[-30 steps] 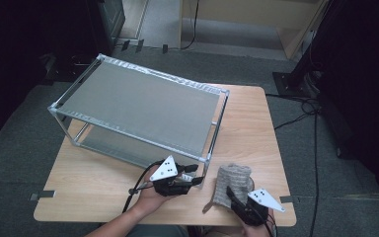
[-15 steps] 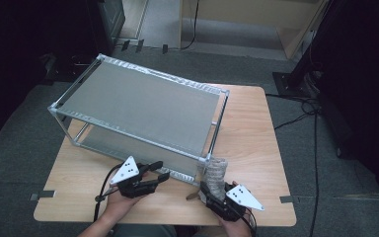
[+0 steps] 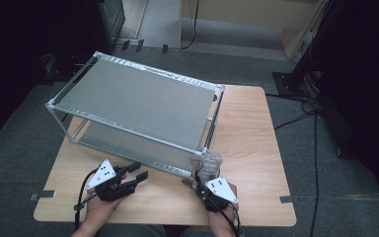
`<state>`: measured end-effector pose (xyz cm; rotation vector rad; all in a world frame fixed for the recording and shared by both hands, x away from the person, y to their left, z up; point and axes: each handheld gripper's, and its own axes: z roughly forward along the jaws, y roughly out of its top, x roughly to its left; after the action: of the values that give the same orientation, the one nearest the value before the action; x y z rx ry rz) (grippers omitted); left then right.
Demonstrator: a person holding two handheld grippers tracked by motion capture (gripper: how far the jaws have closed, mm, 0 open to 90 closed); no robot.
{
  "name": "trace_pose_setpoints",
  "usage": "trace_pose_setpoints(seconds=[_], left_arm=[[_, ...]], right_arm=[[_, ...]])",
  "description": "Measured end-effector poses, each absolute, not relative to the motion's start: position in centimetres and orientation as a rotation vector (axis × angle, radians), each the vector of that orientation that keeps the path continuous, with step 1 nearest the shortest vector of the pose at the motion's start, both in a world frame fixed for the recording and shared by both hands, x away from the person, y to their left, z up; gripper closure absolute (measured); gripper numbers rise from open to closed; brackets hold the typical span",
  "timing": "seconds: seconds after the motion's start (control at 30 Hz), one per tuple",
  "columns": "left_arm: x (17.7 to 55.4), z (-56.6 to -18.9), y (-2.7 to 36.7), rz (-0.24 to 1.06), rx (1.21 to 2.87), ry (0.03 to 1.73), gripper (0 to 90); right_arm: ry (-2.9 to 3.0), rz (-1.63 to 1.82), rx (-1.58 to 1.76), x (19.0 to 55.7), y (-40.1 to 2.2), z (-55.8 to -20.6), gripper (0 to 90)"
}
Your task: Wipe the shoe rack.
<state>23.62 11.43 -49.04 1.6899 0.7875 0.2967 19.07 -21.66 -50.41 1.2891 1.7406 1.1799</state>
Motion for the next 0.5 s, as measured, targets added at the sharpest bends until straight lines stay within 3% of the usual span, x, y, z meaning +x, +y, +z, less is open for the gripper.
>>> trace_pose_setpoints(seconds=[0.5], left_arm=[[24.2, -49.8, 15.6, 0.486, 1.550, 1.066, 48.5]], right_arm=[[1.713, 1.167, 1.289, 20.3, -30.2, -50.7, 67.7]])
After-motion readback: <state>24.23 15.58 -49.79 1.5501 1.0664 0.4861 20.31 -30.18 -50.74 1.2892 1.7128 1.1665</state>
